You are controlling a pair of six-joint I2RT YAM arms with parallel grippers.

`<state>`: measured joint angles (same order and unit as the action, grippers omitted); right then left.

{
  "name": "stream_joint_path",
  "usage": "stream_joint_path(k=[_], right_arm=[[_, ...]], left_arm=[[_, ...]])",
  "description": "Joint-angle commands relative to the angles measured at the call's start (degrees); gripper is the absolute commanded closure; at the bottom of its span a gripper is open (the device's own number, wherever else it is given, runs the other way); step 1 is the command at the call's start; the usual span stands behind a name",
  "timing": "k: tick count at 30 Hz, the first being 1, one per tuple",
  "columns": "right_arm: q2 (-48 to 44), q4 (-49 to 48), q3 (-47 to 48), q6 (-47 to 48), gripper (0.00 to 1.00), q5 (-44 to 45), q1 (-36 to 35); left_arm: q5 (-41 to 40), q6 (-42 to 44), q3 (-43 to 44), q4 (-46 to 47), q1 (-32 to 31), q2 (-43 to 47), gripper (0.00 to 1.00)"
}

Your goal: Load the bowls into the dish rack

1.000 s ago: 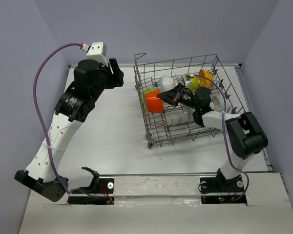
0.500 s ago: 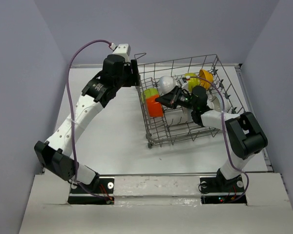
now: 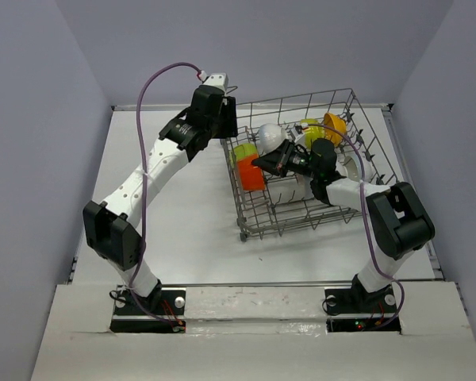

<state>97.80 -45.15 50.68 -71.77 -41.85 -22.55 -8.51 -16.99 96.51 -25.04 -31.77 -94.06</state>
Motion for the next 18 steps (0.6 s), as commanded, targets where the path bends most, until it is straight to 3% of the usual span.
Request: stream_joint_path(k=[1, 18], right_arm=[[-2.0, -1.17, 2.67, -0.13, 0.99, -1.48, -0.57], [-2.26, -1.44, 2.5, -0.39, 0.99, -1.84, -0.57]], left_arm=[[-1.59, -0.85, 3.51, 1.57, -0.05, -1.03, 0.41], [-3.09, -2.43, 4.04, 0.69, -0.05, -4.73, 0.5]])
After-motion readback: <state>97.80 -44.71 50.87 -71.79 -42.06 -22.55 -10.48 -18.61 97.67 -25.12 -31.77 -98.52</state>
